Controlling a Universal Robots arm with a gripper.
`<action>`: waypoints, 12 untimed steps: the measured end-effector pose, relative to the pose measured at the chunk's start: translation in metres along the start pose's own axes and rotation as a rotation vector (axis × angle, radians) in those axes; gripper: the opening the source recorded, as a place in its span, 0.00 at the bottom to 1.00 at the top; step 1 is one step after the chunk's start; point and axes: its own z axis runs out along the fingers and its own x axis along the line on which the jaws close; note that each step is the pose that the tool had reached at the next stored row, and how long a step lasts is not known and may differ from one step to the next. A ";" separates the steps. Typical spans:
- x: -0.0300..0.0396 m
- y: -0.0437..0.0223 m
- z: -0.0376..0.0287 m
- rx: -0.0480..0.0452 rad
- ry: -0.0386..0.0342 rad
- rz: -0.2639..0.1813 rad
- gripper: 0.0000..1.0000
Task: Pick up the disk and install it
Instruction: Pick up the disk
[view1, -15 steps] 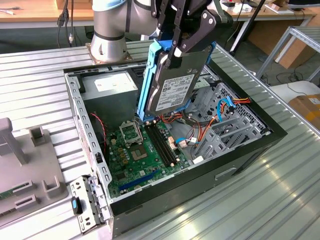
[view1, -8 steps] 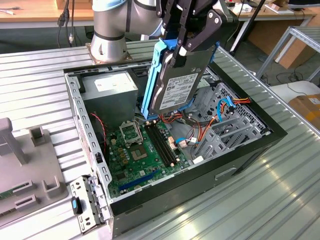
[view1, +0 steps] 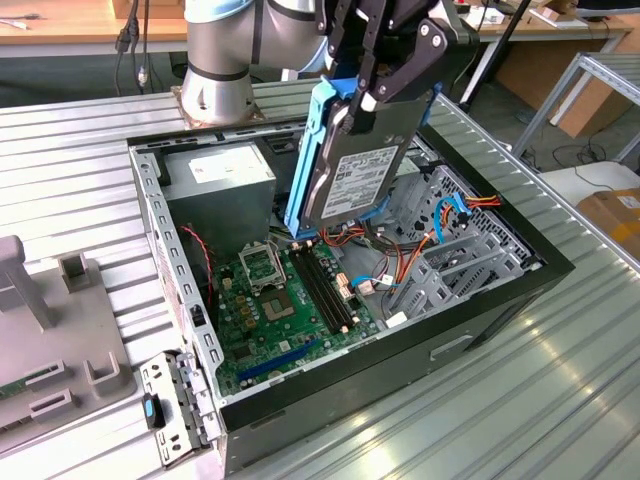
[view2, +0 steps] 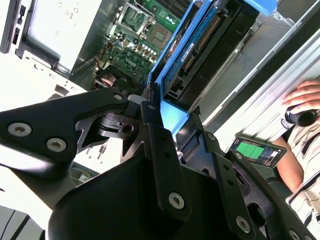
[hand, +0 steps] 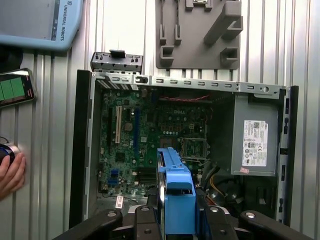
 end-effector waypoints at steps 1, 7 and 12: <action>0.0000 -0.0007 0.0001 0.0000 -0.0002 0.000 0.36; 0.0000 -0.0020 0.0000 0.0001 -0.0001 0.000 0.36; 0.0000 -0.0048 0.0000 0.0001 -0.0002 0.000 0.36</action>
